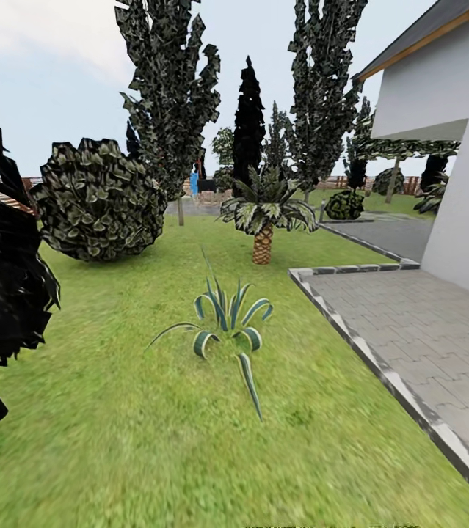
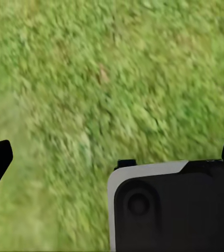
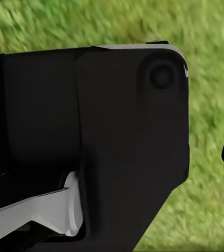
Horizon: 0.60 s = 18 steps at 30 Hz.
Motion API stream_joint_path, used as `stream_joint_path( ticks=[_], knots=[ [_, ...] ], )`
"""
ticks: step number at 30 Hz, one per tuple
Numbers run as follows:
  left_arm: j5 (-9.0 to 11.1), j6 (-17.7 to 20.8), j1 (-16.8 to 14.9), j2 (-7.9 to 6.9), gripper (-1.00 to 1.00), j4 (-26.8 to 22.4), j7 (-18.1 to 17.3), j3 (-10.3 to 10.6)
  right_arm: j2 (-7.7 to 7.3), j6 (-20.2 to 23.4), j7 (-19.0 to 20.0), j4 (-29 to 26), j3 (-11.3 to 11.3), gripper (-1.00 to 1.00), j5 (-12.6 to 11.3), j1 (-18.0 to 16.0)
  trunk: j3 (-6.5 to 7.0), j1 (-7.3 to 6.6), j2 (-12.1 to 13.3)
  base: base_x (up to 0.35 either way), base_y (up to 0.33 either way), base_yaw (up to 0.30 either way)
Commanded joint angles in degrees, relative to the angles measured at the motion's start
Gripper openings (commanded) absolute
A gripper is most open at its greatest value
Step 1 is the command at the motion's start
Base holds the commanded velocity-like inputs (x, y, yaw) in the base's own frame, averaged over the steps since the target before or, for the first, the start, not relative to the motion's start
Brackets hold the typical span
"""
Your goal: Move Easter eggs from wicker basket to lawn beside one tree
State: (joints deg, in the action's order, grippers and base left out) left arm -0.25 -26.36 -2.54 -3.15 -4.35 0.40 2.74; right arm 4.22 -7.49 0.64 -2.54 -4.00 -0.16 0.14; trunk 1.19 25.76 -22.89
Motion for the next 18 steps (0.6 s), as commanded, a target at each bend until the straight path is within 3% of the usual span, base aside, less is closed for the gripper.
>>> stream_joint_path(
  ticks=[1, 10, 18],
  knots=[
    [0.0, -0.2, 0.0, -0.02, 1.0, 0.0, 0.0, 0.2, 0.02, -0.2, 0.1, 0.0, -0.4, 1.0, 0.0, 0.0, -0.04, 0.02, 0.0, 0.0, 0.0, -0.283],
    [0.0, -0.2, 0.0, -0.01, 1.0, 0.0, 0.0, 0.2, 0.0, -0.2, 0.1, 0.0, -0.4, 1.0, 0.0, 0.0, -0.27, 0.02, 0.0, 0.03, 0.0, -0.28],
    [0.0, -0.2, 0.0, -0.01, 1.0, 0.0, 0.0, 0.3, 0.0, -0.3, 0.1, 0.0, -0.4, 1.0, -0.1, 0.0, -0.48, 0.02, 0.0, 0.19, 0.0, -0.279]
  ],
)
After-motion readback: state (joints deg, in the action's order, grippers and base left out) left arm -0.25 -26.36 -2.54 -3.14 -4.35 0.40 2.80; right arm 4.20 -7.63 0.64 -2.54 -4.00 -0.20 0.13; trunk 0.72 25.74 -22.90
